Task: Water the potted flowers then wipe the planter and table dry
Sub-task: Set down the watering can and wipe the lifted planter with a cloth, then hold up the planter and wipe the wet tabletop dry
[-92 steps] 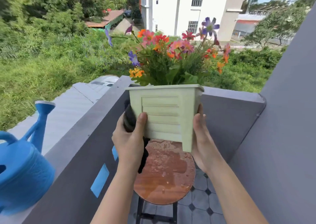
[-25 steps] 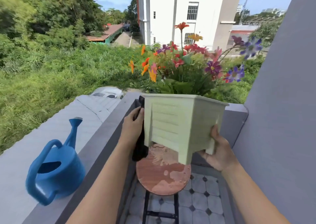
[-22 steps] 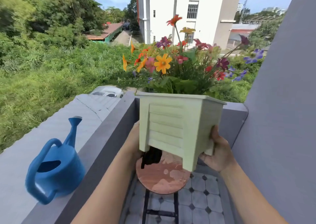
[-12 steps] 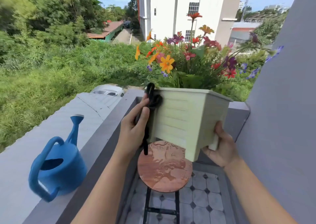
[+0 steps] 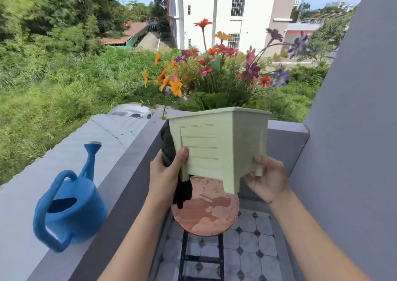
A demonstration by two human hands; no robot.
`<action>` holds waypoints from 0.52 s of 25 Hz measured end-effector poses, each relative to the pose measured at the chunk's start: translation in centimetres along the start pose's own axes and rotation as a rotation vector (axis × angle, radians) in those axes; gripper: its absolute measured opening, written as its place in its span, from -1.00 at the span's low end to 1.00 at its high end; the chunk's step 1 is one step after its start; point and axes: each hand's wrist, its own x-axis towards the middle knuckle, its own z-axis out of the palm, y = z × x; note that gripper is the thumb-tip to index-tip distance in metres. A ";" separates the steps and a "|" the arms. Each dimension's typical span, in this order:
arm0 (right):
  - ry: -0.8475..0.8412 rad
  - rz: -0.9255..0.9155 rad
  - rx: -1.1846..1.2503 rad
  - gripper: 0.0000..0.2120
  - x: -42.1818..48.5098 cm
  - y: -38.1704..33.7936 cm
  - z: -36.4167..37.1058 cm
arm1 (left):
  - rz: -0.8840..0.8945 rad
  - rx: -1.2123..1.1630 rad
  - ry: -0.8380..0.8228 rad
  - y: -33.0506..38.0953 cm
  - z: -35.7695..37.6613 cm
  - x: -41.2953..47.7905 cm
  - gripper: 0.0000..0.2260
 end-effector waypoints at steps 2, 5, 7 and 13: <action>0.049 -0.066 0.052 -0.35 0.5 0.5 1.3 | -0.002 -0.039 0.108 -0.6 0.2 0.1 -0.76; 0.166 -0.165 -0.116 -0.20 1.7 1.4 1.6 | 0.058 -0.010 0.262 -1.0 0.1 0.4 -0.63; 0.207 -0.148 -0.364 -0.35 2.2 1.7 2.1 | 0.115 0.022 0.328 -1.0 0.0 0.7 -0.66; 0.214 -0.012 -0.680 0.16 3.1 2.7 3.5 | 0.271 0.274 0.339 -1.4 0.7 0.9 -0.72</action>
